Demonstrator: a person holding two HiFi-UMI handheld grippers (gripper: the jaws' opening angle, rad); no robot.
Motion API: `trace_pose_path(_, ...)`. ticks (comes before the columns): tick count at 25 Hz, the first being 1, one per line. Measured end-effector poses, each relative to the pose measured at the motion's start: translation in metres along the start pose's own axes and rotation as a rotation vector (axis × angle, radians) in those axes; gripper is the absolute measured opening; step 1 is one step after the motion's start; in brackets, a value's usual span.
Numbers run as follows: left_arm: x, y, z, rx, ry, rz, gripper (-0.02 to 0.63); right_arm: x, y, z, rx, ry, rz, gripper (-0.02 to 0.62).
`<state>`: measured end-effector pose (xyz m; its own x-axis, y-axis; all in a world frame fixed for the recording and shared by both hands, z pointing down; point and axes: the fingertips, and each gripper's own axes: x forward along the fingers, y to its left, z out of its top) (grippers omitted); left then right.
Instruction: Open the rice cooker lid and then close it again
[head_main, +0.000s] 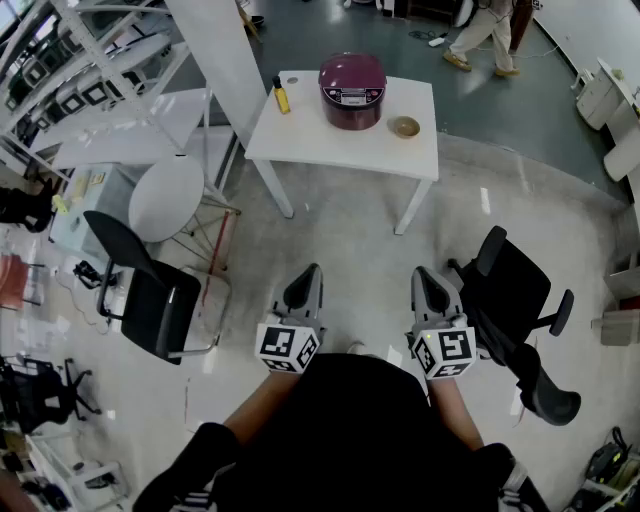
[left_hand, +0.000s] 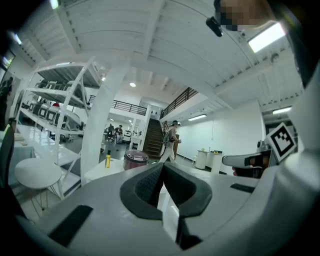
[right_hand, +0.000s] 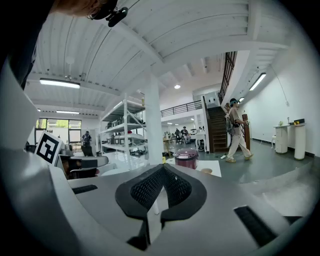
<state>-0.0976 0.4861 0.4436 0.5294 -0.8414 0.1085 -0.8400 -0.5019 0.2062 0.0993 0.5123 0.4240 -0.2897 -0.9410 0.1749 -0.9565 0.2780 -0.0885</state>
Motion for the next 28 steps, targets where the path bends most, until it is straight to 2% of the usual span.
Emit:
trace_pose_path(3, -0.001, -0.003, -0.005, -0.012, 0.011, 0.002, 0.003, -0.004, -0.002, -0.002, -0.017, -0.011, -0.001, -0.008)
trace_pose_path(8, -0.007, -0.007, -0.009, 0.006, -0.008, 0.024, 0.003, -0.018, -0.013, -0.006, 0.014, -0.018, -0.019, -0.008)
trace_pose_path(11, -0.01, -0.013, -0.014, -0.005, 0.0, 0.009, 0.003, -0.022, -0.017, -0.003, 0.023, -0.021, -0.026, -0.008)
trace_pose_path(17, -0.014, -0.025, -0.016, 0.048, 0.002, 0.0, 0.003, -0.025, -0.015, -0.005, -0.023, 0.0, -0.003, -0.008)
trace_pose_path(24, -0.015, -0.023, -0.016, 0.05, -0.001, -0.027, 0.005, -0.03, -0.011, -0.008, -0.013, -0.012, 0.007, -0.008)
trace_pose_path(28, -0.018, -0.019, -0.017, 0.047, 0.004, -0.02, 0.005, -0.036, -0.018, -0.008, -0.032, -0.013, -0.044, -0.007)
